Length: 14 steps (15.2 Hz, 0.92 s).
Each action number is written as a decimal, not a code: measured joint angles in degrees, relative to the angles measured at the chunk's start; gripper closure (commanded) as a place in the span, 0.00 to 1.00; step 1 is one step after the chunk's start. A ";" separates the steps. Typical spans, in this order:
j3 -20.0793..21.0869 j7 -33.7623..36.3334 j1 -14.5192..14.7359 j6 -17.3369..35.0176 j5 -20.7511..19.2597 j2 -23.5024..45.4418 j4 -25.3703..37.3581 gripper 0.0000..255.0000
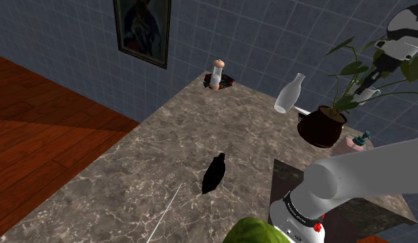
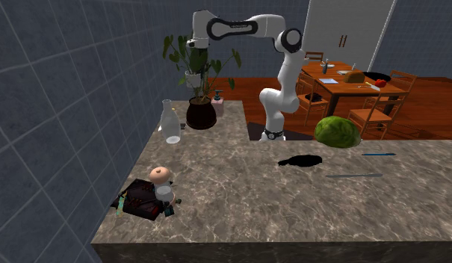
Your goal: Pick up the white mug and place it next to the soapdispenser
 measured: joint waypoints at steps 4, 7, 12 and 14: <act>-5.41 -6.10 -0.29 -0.11 0.01 1.86 3.02 1.00; -10.32 -11.03 0.21 -0.08 0.91 4.31 5.97 1.00; -21.63 -21.19 2.52 -0.13 4.56 10.19 11.87 1.00; -27.17 -25.28 4.47 0.05 7.53 13.75 14.13 1.00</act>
